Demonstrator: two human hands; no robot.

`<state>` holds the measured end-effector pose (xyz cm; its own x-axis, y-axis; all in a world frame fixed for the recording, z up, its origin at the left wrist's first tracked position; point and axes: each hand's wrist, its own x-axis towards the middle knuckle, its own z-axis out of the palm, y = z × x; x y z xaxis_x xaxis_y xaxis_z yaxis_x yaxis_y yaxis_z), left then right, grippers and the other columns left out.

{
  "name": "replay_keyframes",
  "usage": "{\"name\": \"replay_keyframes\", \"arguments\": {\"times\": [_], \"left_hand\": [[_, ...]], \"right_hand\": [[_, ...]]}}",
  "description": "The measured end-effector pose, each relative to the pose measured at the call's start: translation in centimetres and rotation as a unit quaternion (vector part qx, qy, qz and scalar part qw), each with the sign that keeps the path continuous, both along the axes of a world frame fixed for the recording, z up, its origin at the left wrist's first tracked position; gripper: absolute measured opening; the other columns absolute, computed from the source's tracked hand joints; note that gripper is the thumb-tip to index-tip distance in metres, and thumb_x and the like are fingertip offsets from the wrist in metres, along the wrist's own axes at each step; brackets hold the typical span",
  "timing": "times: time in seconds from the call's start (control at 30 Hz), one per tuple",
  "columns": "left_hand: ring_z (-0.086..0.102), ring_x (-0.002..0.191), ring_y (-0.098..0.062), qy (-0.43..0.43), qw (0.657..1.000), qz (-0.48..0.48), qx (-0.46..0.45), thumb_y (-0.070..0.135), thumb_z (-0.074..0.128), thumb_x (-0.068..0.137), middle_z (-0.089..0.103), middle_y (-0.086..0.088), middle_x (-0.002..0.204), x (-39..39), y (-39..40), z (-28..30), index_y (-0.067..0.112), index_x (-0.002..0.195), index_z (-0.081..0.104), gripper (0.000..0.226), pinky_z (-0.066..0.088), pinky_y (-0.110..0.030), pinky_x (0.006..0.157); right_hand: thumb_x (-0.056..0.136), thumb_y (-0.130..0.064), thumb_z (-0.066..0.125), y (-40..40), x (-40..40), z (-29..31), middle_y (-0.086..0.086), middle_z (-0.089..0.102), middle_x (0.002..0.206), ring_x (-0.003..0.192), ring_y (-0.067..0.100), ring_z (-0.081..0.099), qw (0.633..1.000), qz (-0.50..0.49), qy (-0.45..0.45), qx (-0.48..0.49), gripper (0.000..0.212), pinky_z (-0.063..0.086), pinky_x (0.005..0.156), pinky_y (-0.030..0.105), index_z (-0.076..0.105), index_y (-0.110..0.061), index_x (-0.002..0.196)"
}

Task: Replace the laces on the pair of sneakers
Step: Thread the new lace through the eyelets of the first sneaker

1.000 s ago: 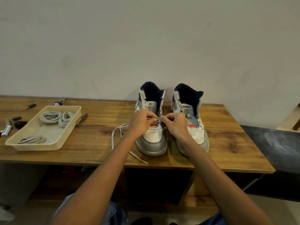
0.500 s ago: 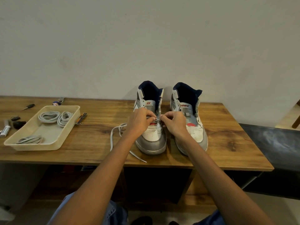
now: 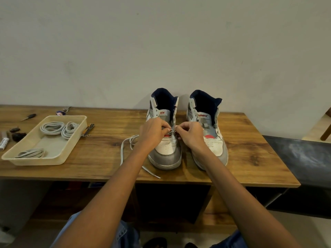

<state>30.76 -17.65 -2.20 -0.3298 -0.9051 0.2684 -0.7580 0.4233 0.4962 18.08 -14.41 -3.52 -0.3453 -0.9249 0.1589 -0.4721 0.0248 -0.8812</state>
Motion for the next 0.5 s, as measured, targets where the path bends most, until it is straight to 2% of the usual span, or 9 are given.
{"name": "replay_keyframes", "arguments": {"times": [0.13, 0.2, 0.3, 0.43, 0.5], "left_hand": [[0.063, 0.093, -0.012, -0.008, 0.999, 0.004, -0.036, 0.027, 0.058, 0.091, 0.07, 0.001, 0.103, -0.5, 0.7, -0.1, 0.021, 0.109, 0.07, 0.022, 0.044, -0.019, 0.071], [0.062, 0.093, -0.012, -0.021, 0.998, 0.012, -0.058, 0.029, 0.058, 0.091, 0.07, 0.001, 0.103, -0.5, 0.7, -0.4, 0.023, 0.11, 0.069, 0.023, 0.042, -0.019, 0.068], [0.062, 0.095, -0.013, -0.019, 0.997, 0.023, -0.066, 0.027, 0.059, 0.09, 0.07, 0.0, 0.104, -0.4, 0.6, -0.4, 0.023, 0.111, 0.069, 0.023, 0.045, -0.02, 0.071], [0.063, 0.099, -0.014, 0.091, 0.994, -0.023, 0.058, 0.013, 0.065, 0.086, 0.069, -0.003, 0.108, 0.0, 0.0, 0.7, 0.013, 0.112, 0.068, 0.026, 0.045, -0.021, 0.081], [0.064, 0.096, -0.013, 0.129, 0.99, -0.014, 0.049, 0.012, 0.065, 0.086, 0.069, -0.003, 0.106, 0.5, -0.3, 1.0, 0.013, 0.109, 0.069, 0.024, 0.047, -0.021, 0.08]], "right_hand": [[0.09, -0.02, 0.062, 0.1, -0.2, 0.2, -0.002, 0.065, 0.076, 0.07, 0.01, 0.062, 1.0, 0.015, -0.005, 0.004, 0.015, 0.053, 0.064, 0.022, 0.073, -0.01, 0.089], [0.091, -0.02, 0.061, 0.3, -0.5, 0.5, 0.001, 0.066, 0.077, 0.069, 0.011, 0.062, 0.998, 0.043, -0.032, 0.022, 0.017, 0.053, 0.065, 0.022, 0.072, -0.007, 0.09], [0.09, -0.01, 0.061, 0.4, -1.2, 1.1, 0.005, 0.067, 0.08, 0.07, 0.013, 0.062, 0.993, 0.081, -0.054, 0.063, 0.013, 0.055, 0.071, 0.025, 0.07, -0.004, 0.097], [0.086, -0.007, 0.066, 0.3, -0.9, 1.1, 0.001, 0.065, 0.077, 0.065, 0.009, 0.06, 0.997, 0.055, -0.017, 0.06, 0.009, 0.053, 0.061, 0.018, 0.07, -0.006, 0.093], [0.086, -0.01, 0.067, 0.1, -0.6, 0.9, 0.001, 0.065, 0.077, 0.064, 0.01, 0.059, 0.998, 0.038, -0.012, 0.052, 0.005, 0.052, 0.06, 0.019, 0.07, -0.008, 0.089]]}}
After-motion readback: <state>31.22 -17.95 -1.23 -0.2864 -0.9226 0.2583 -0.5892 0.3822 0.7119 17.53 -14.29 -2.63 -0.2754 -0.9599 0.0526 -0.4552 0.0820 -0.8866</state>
